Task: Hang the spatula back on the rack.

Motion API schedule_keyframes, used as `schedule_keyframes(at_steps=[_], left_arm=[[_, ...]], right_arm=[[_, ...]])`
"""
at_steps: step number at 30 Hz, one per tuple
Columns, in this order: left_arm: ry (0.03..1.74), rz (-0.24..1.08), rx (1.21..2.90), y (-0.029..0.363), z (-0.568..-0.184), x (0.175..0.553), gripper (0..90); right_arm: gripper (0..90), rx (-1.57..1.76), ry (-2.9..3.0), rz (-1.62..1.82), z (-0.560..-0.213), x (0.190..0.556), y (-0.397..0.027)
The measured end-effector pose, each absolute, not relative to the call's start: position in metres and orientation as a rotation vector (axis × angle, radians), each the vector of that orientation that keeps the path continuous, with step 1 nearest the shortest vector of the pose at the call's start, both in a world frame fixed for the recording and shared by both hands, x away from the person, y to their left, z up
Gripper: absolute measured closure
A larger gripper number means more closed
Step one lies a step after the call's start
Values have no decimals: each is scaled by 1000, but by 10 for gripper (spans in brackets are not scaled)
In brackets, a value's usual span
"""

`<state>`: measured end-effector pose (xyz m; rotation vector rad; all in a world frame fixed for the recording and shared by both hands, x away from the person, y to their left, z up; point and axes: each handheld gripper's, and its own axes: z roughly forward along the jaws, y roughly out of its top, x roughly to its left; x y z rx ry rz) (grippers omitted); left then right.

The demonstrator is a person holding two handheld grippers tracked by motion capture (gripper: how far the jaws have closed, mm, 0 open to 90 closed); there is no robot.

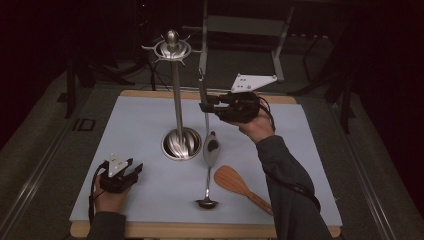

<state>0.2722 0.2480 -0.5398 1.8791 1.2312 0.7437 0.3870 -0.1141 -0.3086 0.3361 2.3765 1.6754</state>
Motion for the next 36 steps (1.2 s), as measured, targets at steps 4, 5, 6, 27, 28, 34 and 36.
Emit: schedule_keyframes(at_steps=[4,5,6,27,28,34,36], left_arm=[[1232,743,1878,248,-540,272,563],[1232,743,1878,248,-540,272,563],[1232,743,1878,248,-540,272,564],[1239,738,1866,249,-540,272,561],[1239,739,1866,249,-540,272,561],[1238,739,1866,249,-540,272,560],[1238,740,1866,249,-540,272,560]], right_arm=[[692,333,2370,1692,-306,387,-110],[692,330,2367,1697,-305,387,-110],[692,329,2365,1704,-305,387,-109],[692,360,2371,1667,-298,388,-84],[692,363,2370,1666,-298,388,-83],[691,385,2370,1641,-298,389,-79],[691,391,2378,1624,-299,389,-77]])
